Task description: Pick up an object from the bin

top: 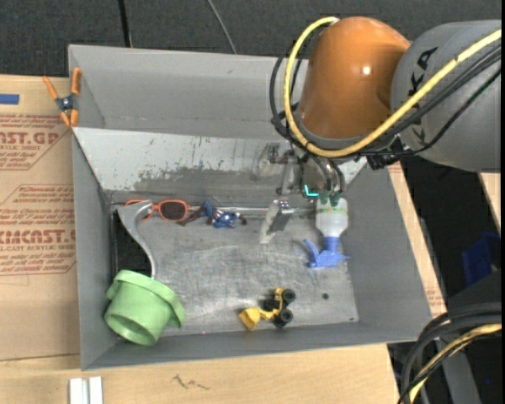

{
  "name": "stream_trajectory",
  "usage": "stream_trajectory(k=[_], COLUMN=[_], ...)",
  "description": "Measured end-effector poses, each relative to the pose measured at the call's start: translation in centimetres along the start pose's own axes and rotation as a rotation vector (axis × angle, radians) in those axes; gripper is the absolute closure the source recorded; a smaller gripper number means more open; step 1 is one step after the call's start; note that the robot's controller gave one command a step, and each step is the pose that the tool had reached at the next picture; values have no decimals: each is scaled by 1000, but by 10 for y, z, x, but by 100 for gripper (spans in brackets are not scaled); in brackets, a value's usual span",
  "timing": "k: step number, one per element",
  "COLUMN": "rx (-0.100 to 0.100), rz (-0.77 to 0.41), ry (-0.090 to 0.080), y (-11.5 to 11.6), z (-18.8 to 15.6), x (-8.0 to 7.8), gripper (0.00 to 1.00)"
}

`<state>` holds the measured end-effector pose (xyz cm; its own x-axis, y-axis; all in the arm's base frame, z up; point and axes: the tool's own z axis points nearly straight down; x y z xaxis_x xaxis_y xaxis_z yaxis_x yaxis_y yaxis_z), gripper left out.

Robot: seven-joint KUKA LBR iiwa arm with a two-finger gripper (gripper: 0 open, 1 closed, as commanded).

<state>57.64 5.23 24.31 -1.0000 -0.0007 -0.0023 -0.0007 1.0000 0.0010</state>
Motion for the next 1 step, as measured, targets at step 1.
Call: stream_trajectory(k=[1], rx=[0], rz=[-73], ry=[-6], y=[-5], z=[27], x=[-1], gripper=[0])
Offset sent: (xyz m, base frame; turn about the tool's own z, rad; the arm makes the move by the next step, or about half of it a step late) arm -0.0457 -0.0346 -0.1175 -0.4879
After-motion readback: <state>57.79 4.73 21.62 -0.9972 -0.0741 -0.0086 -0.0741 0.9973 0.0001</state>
